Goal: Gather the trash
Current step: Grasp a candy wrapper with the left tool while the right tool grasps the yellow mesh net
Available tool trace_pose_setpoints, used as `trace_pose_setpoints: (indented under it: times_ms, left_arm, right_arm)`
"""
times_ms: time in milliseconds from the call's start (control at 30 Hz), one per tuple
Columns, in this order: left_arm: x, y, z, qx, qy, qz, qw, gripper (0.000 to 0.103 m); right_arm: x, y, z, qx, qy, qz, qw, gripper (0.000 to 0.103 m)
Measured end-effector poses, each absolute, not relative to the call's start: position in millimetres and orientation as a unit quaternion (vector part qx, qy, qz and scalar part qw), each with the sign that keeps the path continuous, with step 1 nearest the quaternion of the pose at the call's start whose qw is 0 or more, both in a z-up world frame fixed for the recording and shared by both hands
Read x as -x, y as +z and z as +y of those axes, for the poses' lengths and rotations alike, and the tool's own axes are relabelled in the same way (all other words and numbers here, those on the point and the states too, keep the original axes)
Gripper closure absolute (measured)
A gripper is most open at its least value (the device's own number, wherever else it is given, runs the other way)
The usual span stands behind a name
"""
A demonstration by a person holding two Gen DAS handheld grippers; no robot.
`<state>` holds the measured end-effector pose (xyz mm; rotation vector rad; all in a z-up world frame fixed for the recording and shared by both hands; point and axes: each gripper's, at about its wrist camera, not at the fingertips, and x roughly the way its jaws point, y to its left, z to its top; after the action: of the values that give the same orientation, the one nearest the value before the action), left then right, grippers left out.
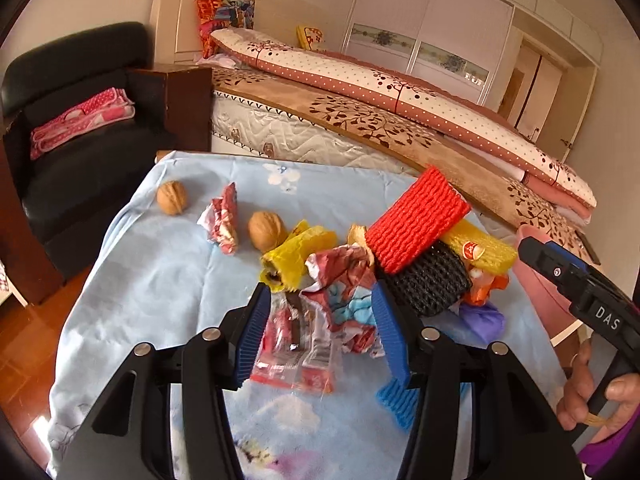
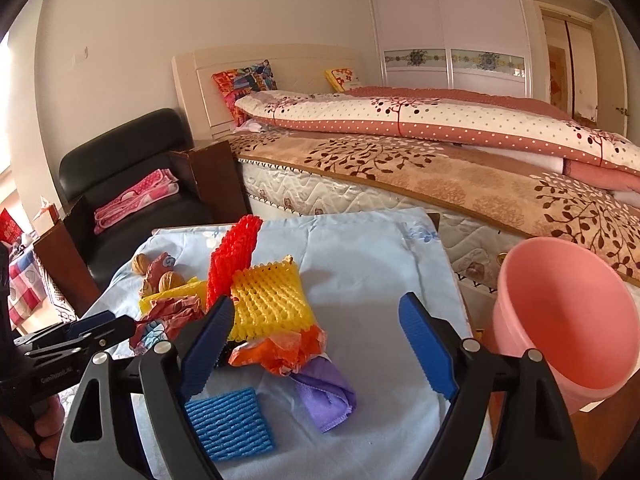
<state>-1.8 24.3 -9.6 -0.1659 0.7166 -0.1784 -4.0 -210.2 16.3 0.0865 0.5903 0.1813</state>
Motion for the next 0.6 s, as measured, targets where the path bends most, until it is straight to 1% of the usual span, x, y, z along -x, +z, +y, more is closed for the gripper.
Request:
trace_pose_setpoints:
  times_ms: [33, 67, 133, 233, 300, 333, 367, 400, 433, 467, 500, 533, 600]
  left_arm:
    - [-0.9, -11.8, 21.8, 0.079, -0.087, 0.354, 0.928, 0.069]
    - [-4.5, -15.2, 20.6, 0.082, -0.086, 0.363, 0.924, 0.073]
    - [-7.8, -20.7, 19.8, 0.089, -0.084, 0.373, 0.920, 0.087]
    - [-5.7, -23.3, 20.5, 0.091, -0.088, 0.374, 0.919, 0.095]
    - [-3.2, -21.6, 20.8, 0.089, -0.092, 0.369, 0.920, 0.095]
    - [-0.9, -19.3, 21.3, 0.090, -0.095, 0.365, 0.922, 0.096]
    - [0.5, -17.7, 22.0, 0.091, -0.097, 0.361, 0.923, 0.096]
    - [2.5, -15.4, 22.9, 0.092, -0.098, 0.357, 0.925, 0.096]
    - [3.8, -13.3, 22.4, 0.093, -0.099, 0.354, 0.925, 0.097]
    - [5.1, -10.7, 22.5, 0.094, -0.101, 0.350, 0.926, 0.097]
    - [6.5, -8.6, 22.0, 0.094, -0.102, 0.348, 0.927, 0.097]
    - [7.8, -6.2, 22.2, 0.094, -0.103, 0.344, 0.929, 0.097]
    - [9.7, 0.2, 21.7, 0.095, -0.107, 0.335, 0.931, 0.097]
  right_arm:
    - [2.2, 15.7, -208.7, -0.044, 0.093, 0.294, 0.950, 0.022]
    - [0.1, 14.7, -208.0, -0.045, 0.096, 0.296, 0.949, 0.022]
    - [-2.0, 13.1, -206.4, -0.044, 0.101, 0.300, 0.948, 0.023]
    - [-5.2, 9.7, -204.0, -0.042, 0.108, 0.309, 0.944, 0.025]
    - [-8.6, 7.1, -202.1, -0.043, 0.115, 0.317, 0.940, 0.035]
    - [-10.7, 5.6, -201.6, -0.047, 0.118, 0.324, 0.938, 0.038]
    - [-11.6, 4.3, -201.8, -0.052, 0.122, 0.327, 0.935, 0.044]
    - [-12.7, 3.2, -202.9, -0.061, 0.128, 0.331, 0.933, 0.055]
    - [-13.1, 2.5, -204.7, -0.071, 0.134, 0.334, 0.930, 0.060]
    - [-12.6, 2.7, -205.9, -0.078, 0.139, 0.334, 0.929, 0.068]
    - [-12.3, 3.1, -207.2, -0.082, 0.142, 0.334, 0.928, 0.073]
    - [-10.7, 4.8, -208.7, -0.084, 0.141, 0.330, 0.930, 0.076]
    - [-8.5, 7.3, -211.6, -0.085, 0.139, 0.323, 0.932, 0.089]
